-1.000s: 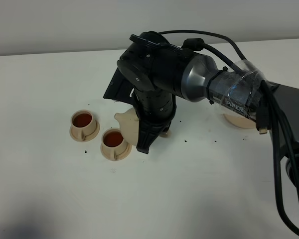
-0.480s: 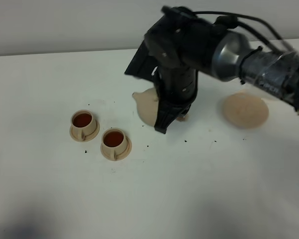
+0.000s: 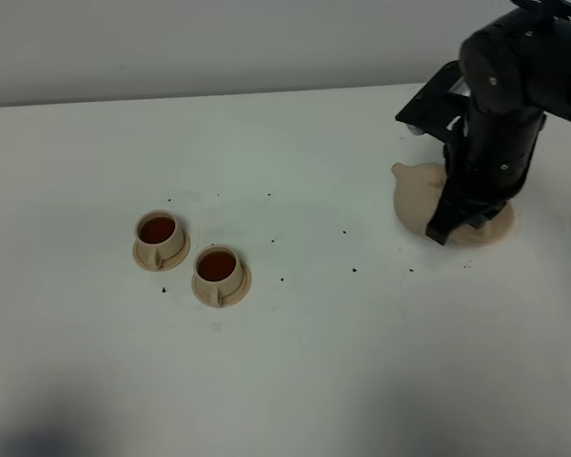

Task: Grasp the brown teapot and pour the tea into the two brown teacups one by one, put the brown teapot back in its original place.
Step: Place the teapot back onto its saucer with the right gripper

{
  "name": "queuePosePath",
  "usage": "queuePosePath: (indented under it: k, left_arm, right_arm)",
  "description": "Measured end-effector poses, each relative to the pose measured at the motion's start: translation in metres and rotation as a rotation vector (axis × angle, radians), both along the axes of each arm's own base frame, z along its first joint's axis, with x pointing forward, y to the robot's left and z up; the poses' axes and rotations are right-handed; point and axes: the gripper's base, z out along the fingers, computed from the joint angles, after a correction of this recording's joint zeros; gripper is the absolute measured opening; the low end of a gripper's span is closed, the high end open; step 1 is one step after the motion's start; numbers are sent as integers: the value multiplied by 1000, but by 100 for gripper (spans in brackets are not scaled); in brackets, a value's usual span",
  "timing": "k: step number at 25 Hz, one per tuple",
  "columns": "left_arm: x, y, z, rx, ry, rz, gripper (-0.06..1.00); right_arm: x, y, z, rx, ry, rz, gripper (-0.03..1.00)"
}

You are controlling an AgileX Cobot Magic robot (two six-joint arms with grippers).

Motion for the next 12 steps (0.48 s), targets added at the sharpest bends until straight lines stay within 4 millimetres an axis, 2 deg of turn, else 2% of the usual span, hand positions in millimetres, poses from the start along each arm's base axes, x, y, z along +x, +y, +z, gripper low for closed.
queuePosePath:
  k: [5, 9, 12]
  left_arm:
    - [0, 0, 0, 0, 0, 0, 38]
    - [0, 0, 0, 0, 0, 0, 38]
    - [0, 0, 0, 0, 0, 0, 38]
  right_arm:
    - [9, -25, -16, 39, -54, -51, 13]
    - [19, -36, -16, 66, -106, -77, 13]
    - [25, -41, -24, 65, -108, -92, 13]
